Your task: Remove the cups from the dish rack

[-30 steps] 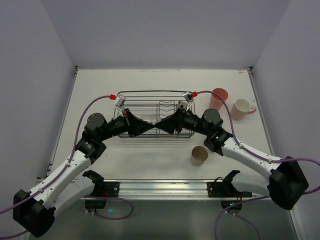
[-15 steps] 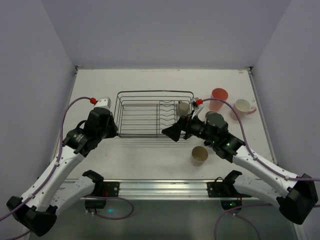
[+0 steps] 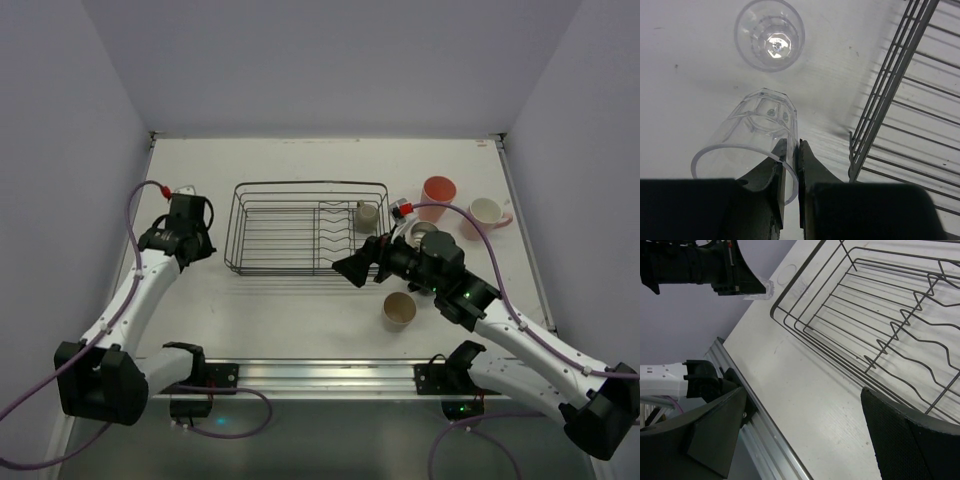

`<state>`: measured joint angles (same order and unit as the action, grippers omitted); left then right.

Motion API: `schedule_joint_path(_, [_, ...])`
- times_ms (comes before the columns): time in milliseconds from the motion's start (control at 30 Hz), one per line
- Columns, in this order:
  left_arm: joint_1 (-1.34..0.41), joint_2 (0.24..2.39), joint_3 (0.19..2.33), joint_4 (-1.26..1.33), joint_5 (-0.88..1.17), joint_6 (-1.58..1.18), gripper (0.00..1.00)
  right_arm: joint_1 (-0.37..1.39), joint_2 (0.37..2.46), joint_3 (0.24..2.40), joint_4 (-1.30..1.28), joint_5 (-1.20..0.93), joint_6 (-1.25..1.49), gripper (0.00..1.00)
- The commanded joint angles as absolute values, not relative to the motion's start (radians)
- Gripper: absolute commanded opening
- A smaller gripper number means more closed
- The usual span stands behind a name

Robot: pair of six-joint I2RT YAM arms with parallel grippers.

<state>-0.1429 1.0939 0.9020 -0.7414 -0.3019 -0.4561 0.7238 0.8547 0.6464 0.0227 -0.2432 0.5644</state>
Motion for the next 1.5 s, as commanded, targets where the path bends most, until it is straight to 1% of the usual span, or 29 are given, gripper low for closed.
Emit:
schedule_joint_path(0, [-0.130, 1.169, 0.877, -0.661, -0.256, -0.431, 0.05, 0.724, 0.838, 0.669, 0.015, -0.209, 0.542, 0.99])
schedule_joint_path(33, [-0.130, 1.180, 0.861, -0.651, -0.246, -0.433, 0.07, 0.723, 0.839, 0.670, 0.008, -0.190, 0.538, 0.99])
schedule_joint_path(300, [-0.115, 1.281, 0.822, -0.604, -0.212, -0.426, 0.09, 0.724, 0.845, 0.676, -0.020, -0.149, 0.526, 0.99])
schedule_joint_path(333, [-0.114, 1.288, 0.818, -0.601, -0.212, -0.425, 0.12, 0.723, 0.848, 0.678, -0.020, -0.147, 0.525, 0.99])
schedule_joint_path(433, [-0.101, 1.321, 0.811, -0.580, -0.173, -0.419, 0.18, 0.724, 0.856, 0.680, -0.020, -0.141, 0.523, 0.99])
schedule_joint_path(667, [-0.084, 1.338, 0.811, -0.554, -0.183, -0.387, 0.26, 0.723, 0.890, 0.686, -0.023, -0.088, 0.509, 0.99])
schedule_joint_path(733, [-0.083, 1.330, 0.811, -0.546, -0.189, -0.380, 0.30, 0.723, 0.917, 0.699, -0.038, -0.062, 0.502, 0.99])
schedule_joint_path(900, [-0.083, 1.263, 0.793, -0.531, -0.175, -0.385, 0.34, 0.718, 0.954, 0.750, -0.080, -0.009, 0.483, 0.99])
schedule_joint_path(967, [-0.084, 1.192, 0.799, -0.531, -0.154, -0.394, 0.35, 0.715, 0.983, 0.771, -0.116, 0.024, 0.476, 0.95])
schedule_joint_path(1000, [-0.084, 1.163, 0.805, -0.531, -0.117, -0.397, 0.36, 0.715, 1.000, 0.800, -0.132, 0.070, 0.460, 0.90])
schedule_joint_path(1100, [-0.084, 1.050, 0.834, -0.529, -0.059, -0.396, 0.39, 0.707, 1.083, 0.869, -0.213, 0.172, 0.440, 0.83])
schedule_joint_path(1167, [-0.086, 0.976, 0.854, -0.526, -0.034, -0.387, 0.43, 0.701, 1.124, 0.899, -0.251, 0.216, 0.434, 0.78])
schedule_joint_path(1200, [-0.086, 0.953, 0.861, -0.519, -0.014, -0.384, 0.44, 0.690, 1.164, 0.922, -0.261, 0.250, 0.427, 0.74])
schedule_joint_path(1233, [-0.086, 0.906, 0.868, -0.515, -0.005, -0.377, 0.47, 0.683, 1.184, 0.934, -0.276, 0.264, 0.423, 0.68])
schedule_joint_path(1333, [-0.086, 0.806, 0.844, -0.453, 0.089, -0.367, 0.52, 0.654, 1.276, 1.002, -0.321, 0.330, 0.396, 0.59])
schedule_joint_path(1467, [-0.092, 0.715, 0.792, -0.351, 0.250, -0.344, 0.59, 0.614, 1.406, 1.115, -0.391, 0.367, 0.307, 0.55])
